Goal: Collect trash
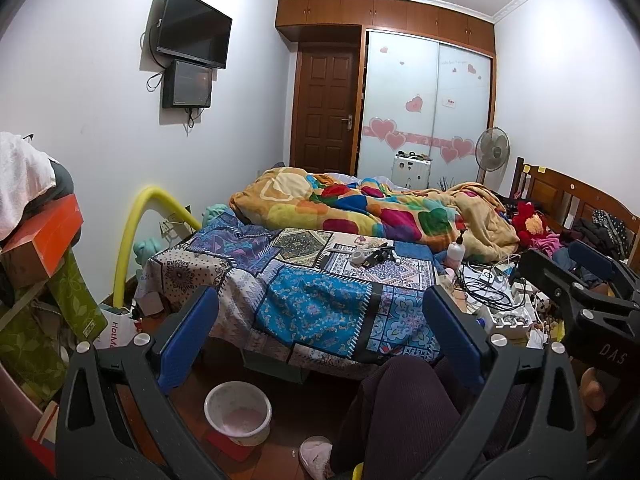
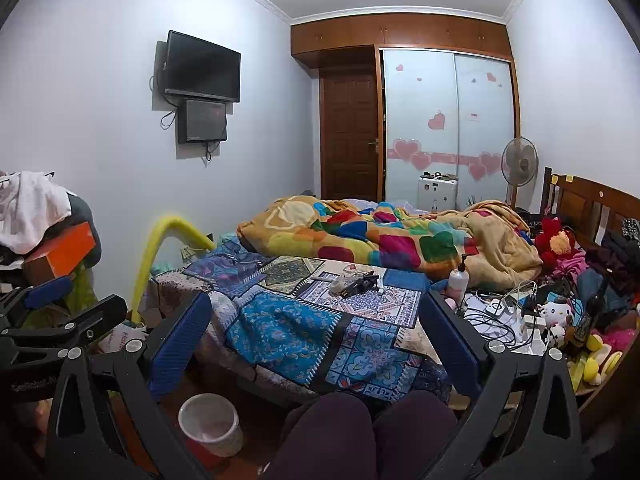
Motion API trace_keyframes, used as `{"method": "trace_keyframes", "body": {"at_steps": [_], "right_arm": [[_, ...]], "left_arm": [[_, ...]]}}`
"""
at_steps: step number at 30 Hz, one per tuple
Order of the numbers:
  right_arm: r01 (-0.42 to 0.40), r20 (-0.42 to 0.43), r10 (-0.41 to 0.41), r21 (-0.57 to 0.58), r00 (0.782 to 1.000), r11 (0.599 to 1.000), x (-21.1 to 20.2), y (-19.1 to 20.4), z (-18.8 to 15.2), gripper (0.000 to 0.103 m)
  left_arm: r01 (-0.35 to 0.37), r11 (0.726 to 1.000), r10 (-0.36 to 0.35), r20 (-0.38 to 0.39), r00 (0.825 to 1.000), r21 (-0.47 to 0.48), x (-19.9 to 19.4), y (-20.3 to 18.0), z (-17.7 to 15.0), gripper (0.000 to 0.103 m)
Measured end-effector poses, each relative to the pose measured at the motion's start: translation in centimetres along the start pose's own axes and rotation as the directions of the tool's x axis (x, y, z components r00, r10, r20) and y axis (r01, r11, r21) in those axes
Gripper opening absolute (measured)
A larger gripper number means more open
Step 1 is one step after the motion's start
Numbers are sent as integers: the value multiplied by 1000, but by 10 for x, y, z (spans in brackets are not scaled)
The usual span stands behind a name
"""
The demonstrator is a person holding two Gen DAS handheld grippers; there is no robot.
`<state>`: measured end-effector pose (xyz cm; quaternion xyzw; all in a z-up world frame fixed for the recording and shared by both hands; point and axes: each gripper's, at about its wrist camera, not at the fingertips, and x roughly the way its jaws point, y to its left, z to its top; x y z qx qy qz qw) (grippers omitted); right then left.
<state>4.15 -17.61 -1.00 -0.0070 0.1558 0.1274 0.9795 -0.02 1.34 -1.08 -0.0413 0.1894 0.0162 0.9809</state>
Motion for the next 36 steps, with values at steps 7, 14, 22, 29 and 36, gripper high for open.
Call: {"method": "trace_keyframes", "body": {"at_steps": [7,14,22,29,36], "right_arm": [[-1,-1,1,-2,1000,1000,0,0,0,103],[-7,-9,7,-3,1000,1000,2,4,-1,103],[-2,-55,3,7,998,1000,20,-6,-2,103],[46,-51,-45,5,998,999,41,-22,8,103],[76,-78,-76,-11,994,997,79,-49,22,103]], "left_arm": [[-1,1000,1,0,1000,-1,0,1,0,103],[0,1000,0,0,1000,-2,0,2,-2,103],[8,1000,-8,-17,1000,-15,14,-5,-3,103],[19,1000,-20,-47,999,-17,46,-14,14,103],[44,999,-45,-78,996,-6,98,-26,40,103]]}}
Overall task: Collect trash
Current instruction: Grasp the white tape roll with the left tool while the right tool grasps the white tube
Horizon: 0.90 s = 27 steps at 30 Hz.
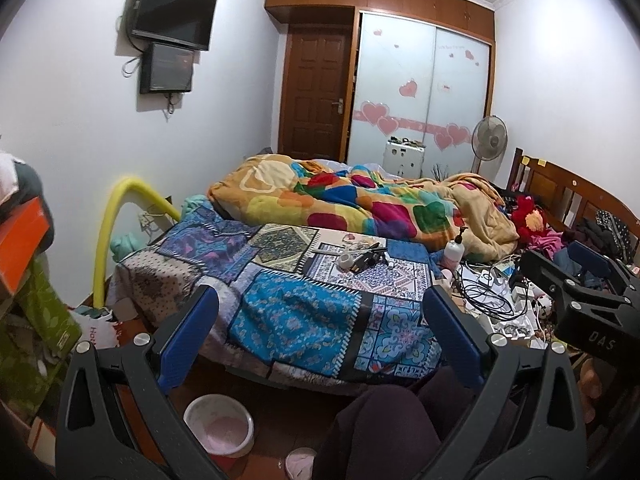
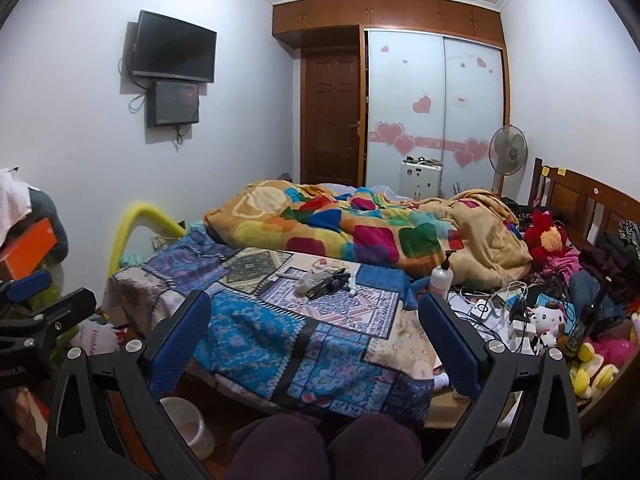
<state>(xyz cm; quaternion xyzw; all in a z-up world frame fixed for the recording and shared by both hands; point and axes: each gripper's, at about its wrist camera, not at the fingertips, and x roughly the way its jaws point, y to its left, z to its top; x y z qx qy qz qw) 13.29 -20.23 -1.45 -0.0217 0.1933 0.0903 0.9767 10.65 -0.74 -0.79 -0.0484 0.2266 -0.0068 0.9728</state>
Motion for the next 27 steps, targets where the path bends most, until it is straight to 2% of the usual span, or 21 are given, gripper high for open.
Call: {"method": "trace_keyframes", "body": {"at_steps": [10,16,22,27], "right_arm": [[15,-100,-17,-19,995,1000,79,-34,19,103],[6,-196,-7,-8,981,1000,140,-61,21,103],[-10,-306,20,34,952,999,209,-90,14,103],[-63,-401,105,117,910,991,273,-116,3,102]], "left_arm": [[40,999,-43,-86,995,-35,107,-15,37,102],[35,999,-38,-145,989,-27,181,-25,48,102],[47,997,-60,-221,974,-62,267,-28,46,102],[47,996,-69,-291,954,-82,334,-29,35,102]]}}
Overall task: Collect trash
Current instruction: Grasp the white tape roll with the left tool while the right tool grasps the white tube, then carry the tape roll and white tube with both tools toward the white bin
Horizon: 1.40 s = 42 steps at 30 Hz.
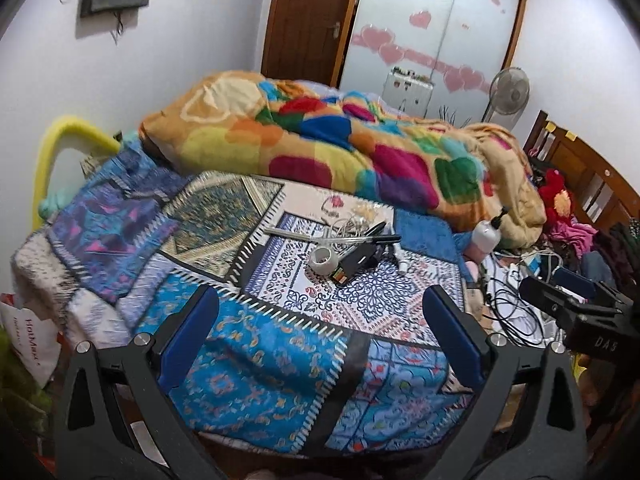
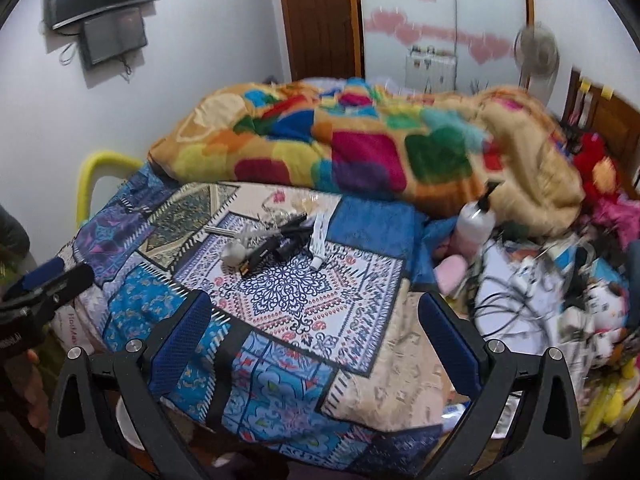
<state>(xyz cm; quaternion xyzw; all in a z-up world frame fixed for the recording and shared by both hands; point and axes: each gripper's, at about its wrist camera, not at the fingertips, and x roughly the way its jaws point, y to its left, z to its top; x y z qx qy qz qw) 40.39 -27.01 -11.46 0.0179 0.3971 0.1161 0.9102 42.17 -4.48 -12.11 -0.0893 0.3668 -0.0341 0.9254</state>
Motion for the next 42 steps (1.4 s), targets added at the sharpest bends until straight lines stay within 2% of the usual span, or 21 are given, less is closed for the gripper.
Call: {"method": "trace_keyframes", "body": {"at_steps": [3,5,12,17,20,23,24,26,29,33,34,35,42], "right_arm": [[-31,-51,34,49,998,998,39,-13,10,100],[-37,-70,41,53,997,998,59,-17,14,96],[-60,-175,68,51,982,997,140,-26,27,71],[-80,-222,87,39,971,996,181,-27,30,60],[-83,-231,81,1,970,997,198,-20,31,52],[-55,-216,47,-32,975,998,209,-16,31,49],[-35,-202,25,-45,979,998,212,-13,30,45],[-21,-198,8,-61,980,998,215,-11,29,37],[-1,-176,-14,-84,984,996,214,-10,30,24],[-15,-175,6,-52,984,999,213,-16,32,24],[-14,-178,6,-42,984,999,212,-17,32,24],[-10,-183,5,-28,983,1000,211,-21,33,24],[11,-179,-10,5,984,1000,186,-34,26,24]], "left_arm": [[6,1000,-6,-32,999,-3,36,1,3,101],[5,1000,-5,-52,999,10,60,0,6,95],[48,999,-47,-117,992,5,135,0,11,76],[85,996,-87,-170,982,-17,177,1,10,61],[92,996,-93,-181,979,-15,192,2,10,58],[89,996,-91,-168,982,-16,202,3,11,52],[85,996,-86,-164,983,-12,204,2,12,48],[70,998,-70,-151,986,0,207,2,12,47],[81,997,-79,-149,986,7,210,0,13,37],[86,996,-83,-143,986,15,208,-3,12,33],[88,996,-84,-140,987,18,206,-4,12,25],[109,994,-106,-152,983,14,205,-4,12,14],[98,995,-92,-208,974,20,195,-5,4,13]]}}
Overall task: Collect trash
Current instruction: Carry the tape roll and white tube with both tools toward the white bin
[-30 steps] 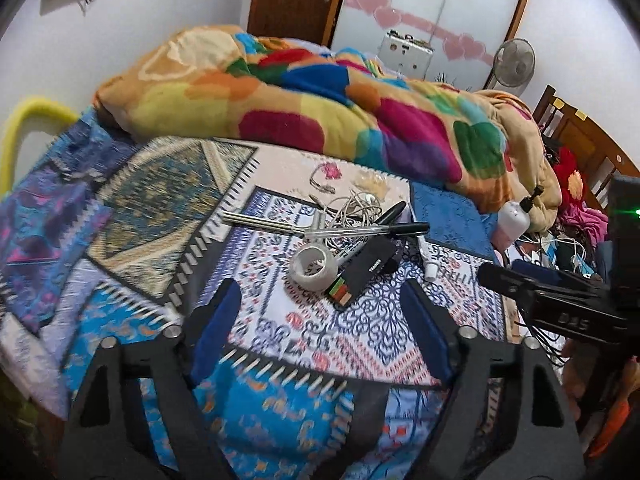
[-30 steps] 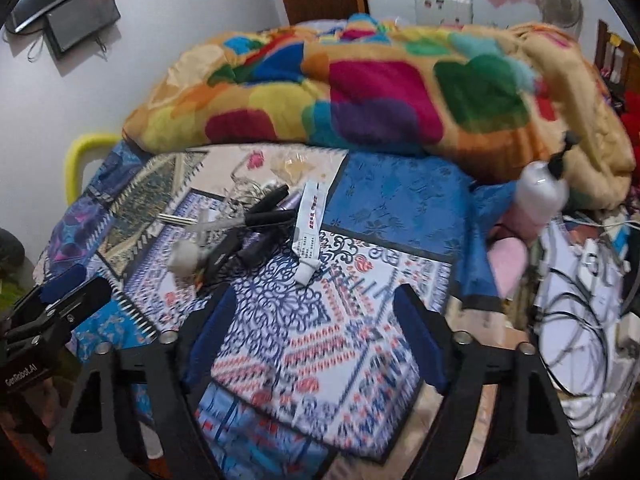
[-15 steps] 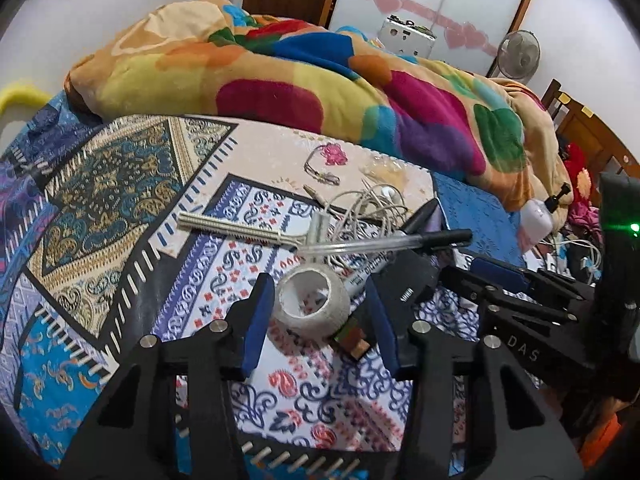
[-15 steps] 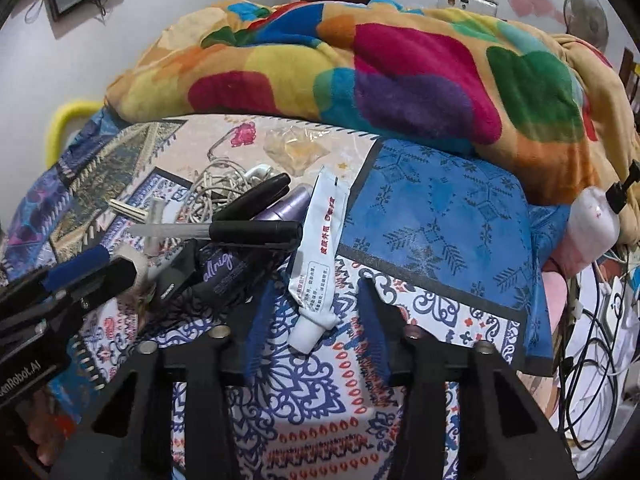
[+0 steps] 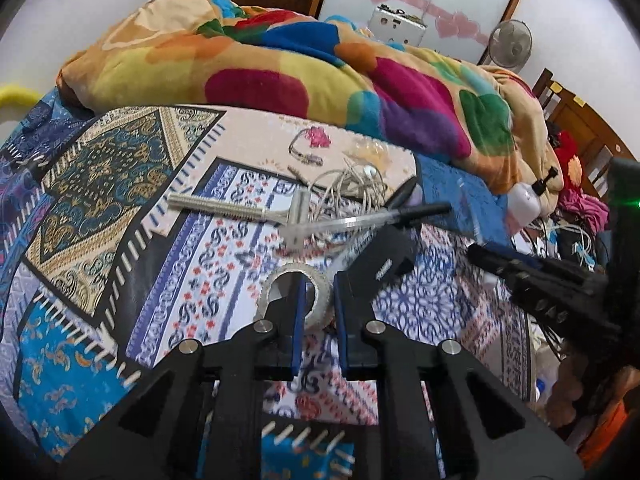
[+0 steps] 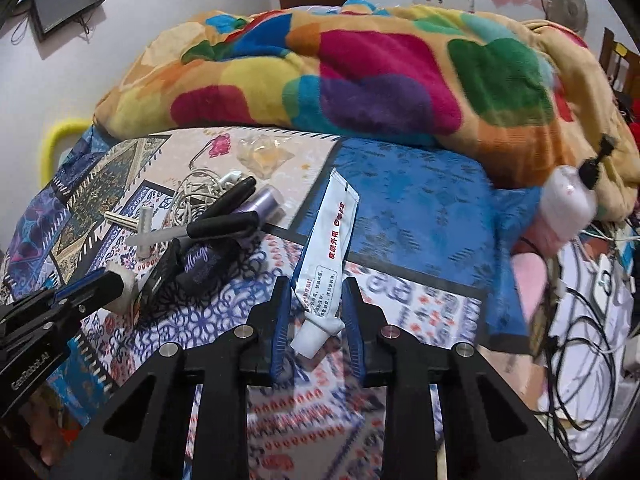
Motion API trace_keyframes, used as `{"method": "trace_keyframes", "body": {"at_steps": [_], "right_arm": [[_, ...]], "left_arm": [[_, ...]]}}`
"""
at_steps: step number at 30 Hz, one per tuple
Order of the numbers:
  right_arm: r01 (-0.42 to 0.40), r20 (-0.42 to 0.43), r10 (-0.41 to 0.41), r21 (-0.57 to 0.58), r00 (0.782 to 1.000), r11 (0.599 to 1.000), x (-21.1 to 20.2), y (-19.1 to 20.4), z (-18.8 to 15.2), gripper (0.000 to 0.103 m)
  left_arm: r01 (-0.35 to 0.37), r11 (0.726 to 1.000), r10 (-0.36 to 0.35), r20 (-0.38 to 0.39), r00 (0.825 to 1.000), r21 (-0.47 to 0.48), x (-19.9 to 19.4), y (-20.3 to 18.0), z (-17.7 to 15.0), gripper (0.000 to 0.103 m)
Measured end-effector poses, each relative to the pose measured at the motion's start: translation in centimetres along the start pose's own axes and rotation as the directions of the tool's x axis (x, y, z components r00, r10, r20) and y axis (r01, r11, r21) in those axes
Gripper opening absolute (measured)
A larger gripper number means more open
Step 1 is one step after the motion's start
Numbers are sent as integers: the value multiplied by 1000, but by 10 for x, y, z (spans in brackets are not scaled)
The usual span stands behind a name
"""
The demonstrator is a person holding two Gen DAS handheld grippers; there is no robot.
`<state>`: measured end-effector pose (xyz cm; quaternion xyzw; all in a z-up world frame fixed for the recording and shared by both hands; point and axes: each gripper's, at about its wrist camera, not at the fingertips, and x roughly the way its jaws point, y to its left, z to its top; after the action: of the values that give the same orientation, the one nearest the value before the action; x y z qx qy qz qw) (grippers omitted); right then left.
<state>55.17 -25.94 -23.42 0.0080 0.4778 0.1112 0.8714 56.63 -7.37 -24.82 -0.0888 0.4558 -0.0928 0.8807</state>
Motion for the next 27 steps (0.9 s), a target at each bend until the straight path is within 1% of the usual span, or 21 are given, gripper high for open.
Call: {"method": "trace_keyframes", "body": {"at_steps": [2,4,6,8,11,13,15,19,20,21,22,24,27], "right_arm": [[6,8,-6,-3,1000,1000,-8,0,-3,24],[6,13,-6,-5,1000,1000,-16,0,-6,24],[1,13,-1,-4,1000,1000,-22,0,-8,24],[-5,11,5,-4,1000,1000,-27,1,-11,24],[-6,20,6,-14,1000,1000,-36,3,-15,24],[-10,22,10,-18,1000,1000,-42,4,-18,24],[-20,22,20,-19,1000,1000,-45,6,-18,24],[-20,29,21,-24,999,1000,-53,7,-21,24],[-22,29,22,-25,999,999,-54,8,-20,24],[-23,28,23,-27,999,999,-55,9,-20,24],[-23,28,24,-28,999,999,-56,9,-21,24],[-22,27,23,-36,999,999,-59,12,-21,24],[-21,32,22,-49,999,999,-67,18,-21,24]], "left_arm": [[-23,1000,24,-11,1000,11,-3,-1,-3,13],[-37,999,37,-29,999,21,-5,-3,-6,23],[-58,998,58,-34,998,19,-10,-3,-8,46],[-72,997,72,-18,997,12,-16,-1,-11,52],[-76,997,76,-25,997,6,-18,3,-10,52],[-99,995,99,-44,994,-3,-13,9,-9,52],[-108,994,107,-55,993,-22,-9,16,-11,52],[-94,993,88,-85,993,-67,3,29,-15,52],[-84,994,78,-80,994,-69,4,30,-16,46],[-77,995,73,-63,995,-67,3,30,-17,23],[-62,996,58,-57,997,-65,2,31,-18,24],[-55,996,53,-37,998,-74,-5,31,-18,24],[-40,997,40,-14,999,-64,-24,27,-19,24]]}}
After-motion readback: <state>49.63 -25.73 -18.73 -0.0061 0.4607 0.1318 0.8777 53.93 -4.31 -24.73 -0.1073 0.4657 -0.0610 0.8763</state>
